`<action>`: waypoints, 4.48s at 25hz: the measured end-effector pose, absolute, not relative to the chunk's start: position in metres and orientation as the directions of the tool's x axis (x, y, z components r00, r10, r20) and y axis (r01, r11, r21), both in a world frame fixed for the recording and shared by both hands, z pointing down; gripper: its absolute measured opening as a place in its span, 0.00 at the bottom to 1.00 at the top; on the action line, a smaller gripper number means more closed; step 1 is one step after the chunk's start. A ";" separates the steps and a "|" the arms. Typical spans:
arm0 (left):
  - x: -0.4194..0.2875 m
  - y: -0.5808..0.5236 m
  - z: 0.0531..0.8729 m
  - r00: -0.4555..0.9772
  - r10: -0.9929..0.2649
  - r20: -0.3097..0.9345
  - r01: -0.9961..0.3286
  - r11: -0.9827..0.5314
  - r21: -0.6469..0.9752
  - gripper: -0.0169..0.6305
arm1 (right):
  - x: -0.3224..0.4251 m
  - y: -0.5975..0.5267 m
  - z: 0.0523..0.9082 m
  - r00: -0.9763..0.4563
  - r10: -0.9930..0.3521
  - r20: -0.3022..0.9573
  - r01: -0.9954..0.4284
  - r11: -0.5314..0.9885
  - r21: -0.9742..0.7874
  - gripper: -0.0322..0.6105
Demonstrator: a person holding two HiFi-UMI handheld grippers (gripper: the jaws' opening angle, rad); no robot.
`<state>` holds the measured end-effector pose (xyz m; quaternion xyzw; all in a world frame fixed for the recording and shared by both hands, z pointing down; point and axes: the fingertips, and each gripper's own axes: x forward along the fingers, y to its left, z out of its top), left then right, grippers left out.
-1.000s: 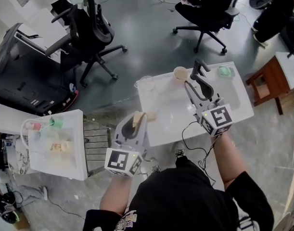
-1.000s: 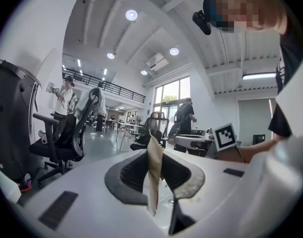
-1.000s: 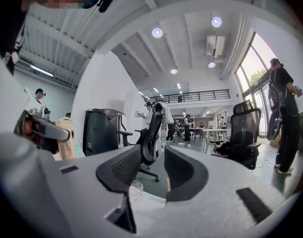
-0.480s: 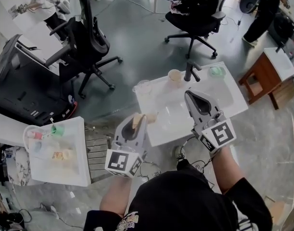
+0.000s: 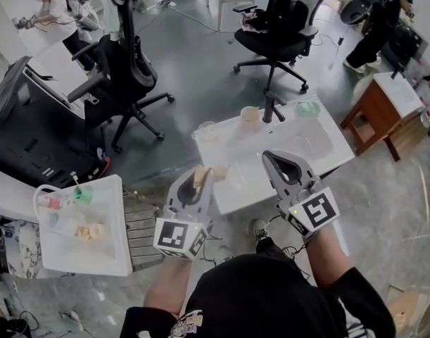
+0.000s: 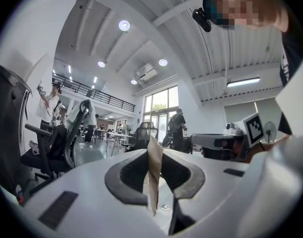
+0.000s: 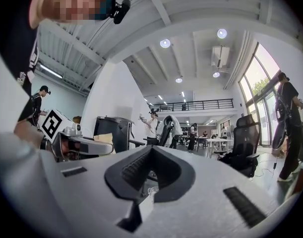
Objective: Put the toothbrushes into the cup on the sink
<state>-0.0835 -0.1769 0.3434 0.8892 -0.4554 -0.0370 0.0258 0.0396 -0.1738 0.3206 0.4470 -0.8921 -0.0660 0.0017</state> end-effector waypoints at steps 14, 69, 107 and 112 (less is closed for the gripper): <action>-0.093 -0.172 0.344 0.572 -0.818 -0.059 -0.816 -0.574 0.067 0.13 | 0.031 -0.165 0.323 -0.613 -0.788 -0.053 -0.788 0.606 0.110 0.06; -0.110 -0.433 0.533 0.259 -0.958 0.126 -0.963 -0.247 0.104 0.13 | 0.049 -0.342 0.448 -0.749 -0.629 0.208 -0.645 0.764 -0.015 0.06; -0.145 -0.302 0.403 0.383 -0.922 -0.057 -0.924 -0.383 0.006 0.33 | -0.009 -0.273 0.404 -0.736 -0.669 0.107 -0.674 0.738 -0.025 0.06; -0.159 -0.259 0.384 0.431 -0.899 -0.076 -0.901 -0.433 0.007 0.20 | -0.028 -0.245 0.399 -0.713 -0.694 0.100 -0.699 0.715 -0.023 0.06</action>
